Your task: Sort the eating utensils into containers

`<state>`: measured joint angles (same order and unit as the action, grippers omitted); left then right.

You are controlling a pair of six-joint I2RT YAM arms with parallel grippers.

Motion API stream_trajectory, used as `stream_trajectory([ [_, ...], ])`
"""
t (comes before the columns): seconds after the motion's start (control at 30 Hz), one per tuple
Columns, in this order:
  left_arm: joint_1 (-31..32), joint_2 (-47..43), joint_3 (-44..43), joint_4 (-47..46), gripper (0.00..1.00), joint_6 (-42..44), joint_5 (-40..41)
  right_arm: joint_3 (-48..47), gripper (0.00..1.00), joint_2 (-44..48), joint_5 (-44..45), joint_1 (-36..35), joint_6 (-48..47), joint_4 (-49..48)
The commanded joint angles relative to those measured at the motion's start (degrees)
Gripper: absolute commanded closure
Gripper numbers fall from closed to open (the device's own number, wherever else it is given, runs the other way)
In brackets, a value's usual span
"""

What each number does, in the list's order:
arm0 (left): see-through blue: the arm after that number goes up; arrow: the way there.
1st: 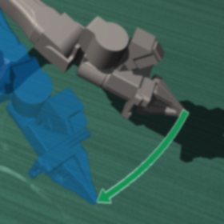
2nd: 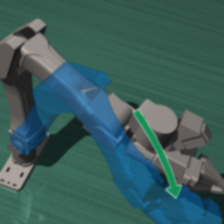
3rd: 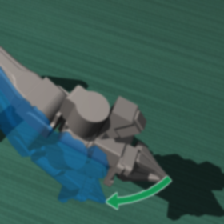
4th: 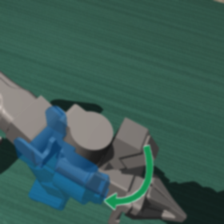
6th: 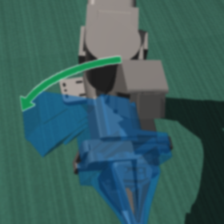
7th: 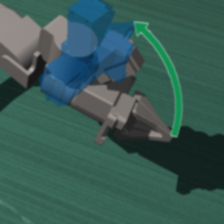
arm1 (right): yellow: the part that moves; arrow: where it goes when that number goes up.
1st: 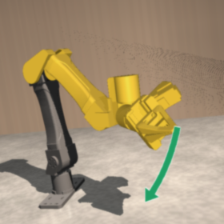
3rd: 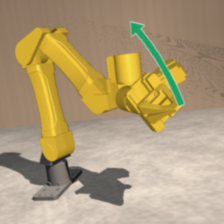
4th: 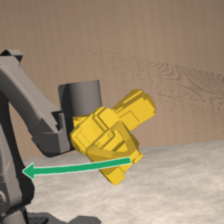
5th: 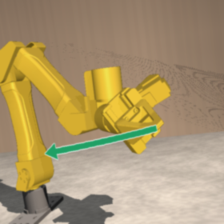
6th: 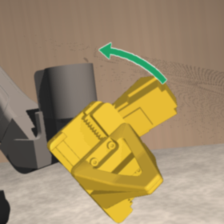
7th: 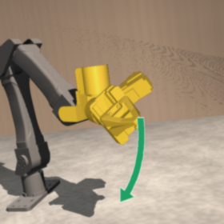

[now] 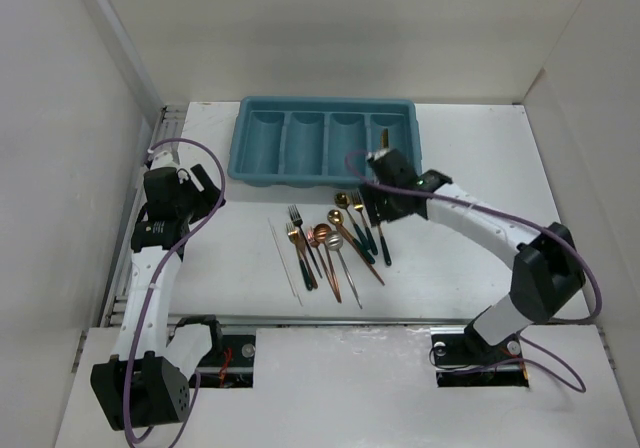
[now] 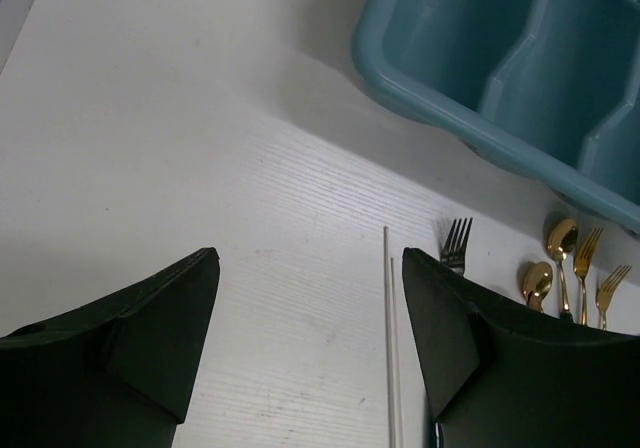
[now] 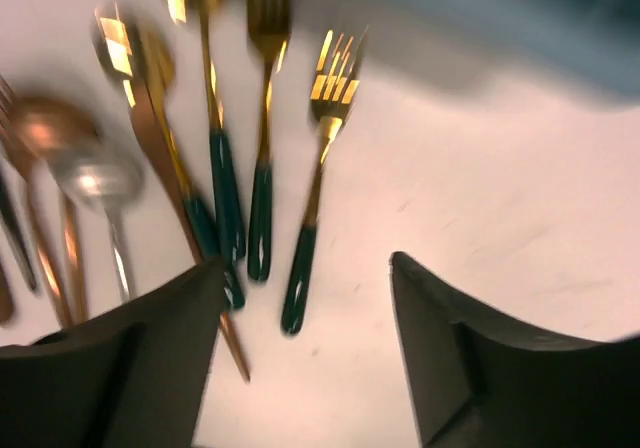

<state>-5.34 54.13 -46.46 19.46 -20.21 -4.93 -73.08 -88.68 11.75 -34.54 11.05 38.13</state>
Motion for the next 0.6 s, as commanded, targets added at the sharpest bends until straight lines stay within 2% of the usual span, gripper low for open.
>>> stream_trajectory([
  [0.0, -0.2, -1.5, 0.5, -1.8, 0.29, -0.5, -1.5, 8.2, 0.31, 0.0, -4.2, -3.1, 6.3, -1.7],
  [0.07, -0.2, -2.0, 1.0, -1.8, 0.29, -1.1, -2.1, 10.8, 0.47, -0.5, -4.2, -4.3, 7.1, -3.8],
  [0.17, -0.2, -2.6, 1.0, -1.8, 0.32, -1.1, -2.6, 11.3, 0.54, -1.9, -3.5, -4.3, 8.5, -4.9],
  [0.57, -0.2, -4.8, 0.5, -1.3, 0.34, -1.1, -1.5, 12.9, 0.58, -11.0, -1.0, -4.3, 10.0, -6.1],
])
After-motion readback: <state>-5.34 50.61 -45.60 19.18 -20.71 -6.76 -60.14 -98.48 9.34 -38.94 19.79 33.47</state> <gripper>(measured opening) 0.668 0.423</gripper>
